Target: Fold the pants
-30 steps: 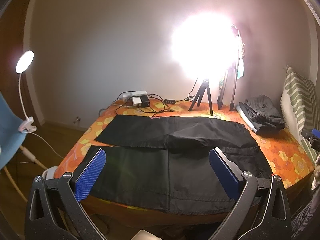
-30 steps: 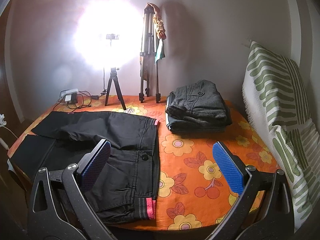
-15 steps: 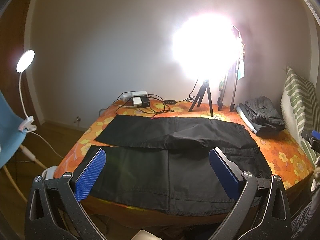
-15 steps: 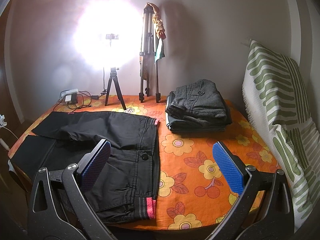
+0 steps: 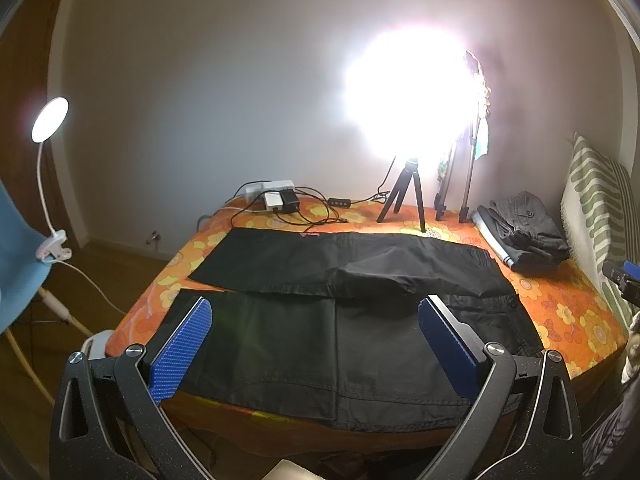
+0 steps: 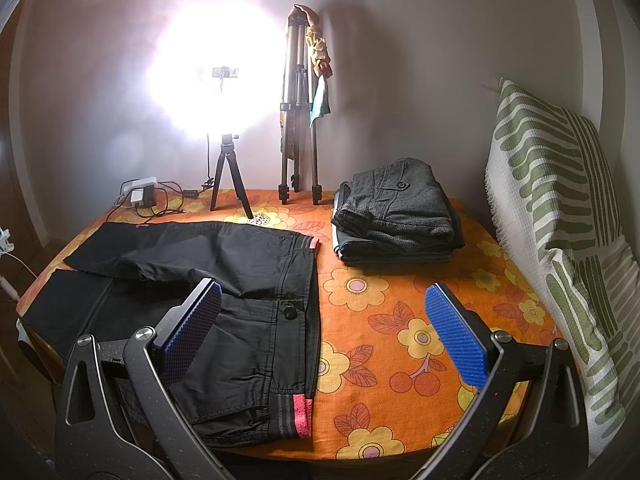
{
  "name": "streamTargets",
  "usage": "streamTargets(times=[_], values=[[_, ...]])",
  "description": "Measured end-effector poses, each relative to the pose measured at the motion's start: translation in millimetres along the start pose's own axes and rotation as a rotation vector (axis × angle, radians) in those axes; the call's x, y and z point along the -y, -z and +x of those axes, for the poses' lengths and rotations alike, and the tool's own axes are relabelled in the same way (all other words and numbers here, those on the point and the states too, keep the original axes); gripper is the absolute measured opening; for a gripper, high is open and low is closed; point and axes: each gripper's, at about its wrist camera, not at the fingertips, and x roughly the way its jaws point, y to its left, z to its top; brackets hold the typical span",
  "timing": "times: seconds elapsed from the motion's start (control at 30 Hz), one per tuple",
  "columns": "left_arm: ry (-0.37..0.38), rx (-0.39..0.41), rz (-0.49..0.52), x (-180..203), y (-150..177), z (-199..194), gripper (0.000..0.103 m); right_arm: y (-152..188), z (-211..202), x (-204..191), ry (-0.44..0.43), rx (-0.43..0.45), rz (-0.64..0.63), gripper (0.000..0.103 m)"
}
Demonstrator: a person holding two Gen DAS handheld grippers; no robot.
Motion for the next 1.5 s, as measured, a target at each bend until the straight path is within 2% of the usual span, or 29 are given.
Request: streamTargets(times=[1.5], values=[[-0.001, -0.010, 0.000, 4.1, 0.7, 0.4, 0.103, -0.1, 0.0, 2.3, -0.005, -0.003, 0.000, 0.103]])
